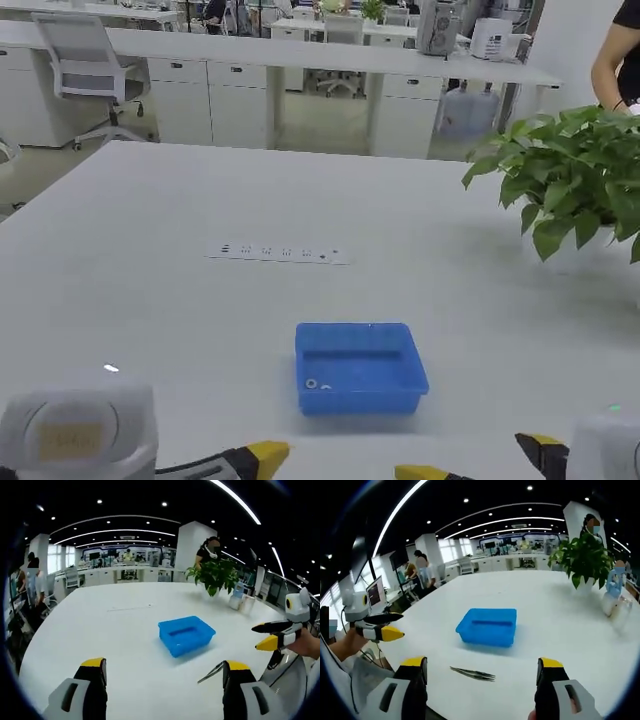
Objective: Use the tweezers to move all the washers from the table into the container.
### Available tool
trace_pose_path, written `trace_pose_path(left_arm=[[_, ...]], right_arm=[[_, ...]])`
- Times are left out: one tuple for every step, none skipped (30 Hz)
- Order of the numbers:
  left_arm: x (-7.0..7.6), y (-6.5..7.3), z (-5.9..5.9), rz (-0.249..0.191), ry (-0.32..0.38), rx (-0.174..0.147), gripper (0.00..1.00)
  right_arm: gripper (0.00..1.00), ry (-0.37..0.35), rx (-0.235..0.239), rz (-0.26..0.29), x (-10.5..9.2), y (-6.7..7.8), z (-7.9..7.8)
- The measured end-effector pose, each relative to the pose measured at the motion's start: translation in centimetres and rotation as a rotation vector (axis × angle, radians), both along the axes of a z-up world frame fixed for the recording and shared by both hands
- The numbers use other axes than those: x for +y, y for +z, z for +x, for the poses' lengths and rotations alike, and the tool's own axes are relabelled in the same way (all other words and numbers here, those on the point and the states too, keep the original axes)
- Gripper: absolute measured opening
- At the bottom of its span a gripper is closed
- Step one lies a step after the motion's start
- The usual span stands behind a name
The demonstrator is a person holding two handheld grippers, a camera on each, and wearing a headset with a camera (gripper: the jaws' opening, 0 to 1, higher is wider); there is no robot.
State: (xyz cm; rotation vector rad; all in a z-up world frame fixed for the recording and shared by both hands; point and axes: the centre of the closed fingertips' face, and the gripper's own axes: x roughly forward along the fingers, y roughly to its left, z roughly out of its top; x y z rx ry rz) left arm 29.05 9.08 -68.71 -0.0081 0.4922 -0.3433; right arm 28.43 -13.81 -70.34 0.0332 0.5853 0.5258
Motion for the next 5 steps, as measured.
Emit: trace_pose_path(left_arm=[[0.3,0.0,0.0,0.009,0.009,0.0,0.99],[0.9,0.1,0.1,0.02,0.026,-0.003,0.99],[1.1,0.2,0.1,0.023,0.032,-0.005,0.99],[1.3,0.3,0.2,0.021,0.037,-0.005,0.99],[1.4,0.3,0.2,0.02,0.043,-0.005,0.99]], right_arm=[[0.9,0.002,-0.003,-0.001,0.0,0.0,0.1],[0.9,0.002,-0.003,-0.001,0.0,0.1,0.1],[0.9,0.003,-0.003,0.003,0.0,0.2,0.3],[0.89,0.003,-0.003,0.008,0.1,0.3,0.4],[0.89,0.0,-0.007,0.011,0.1,0.5,0.6]])
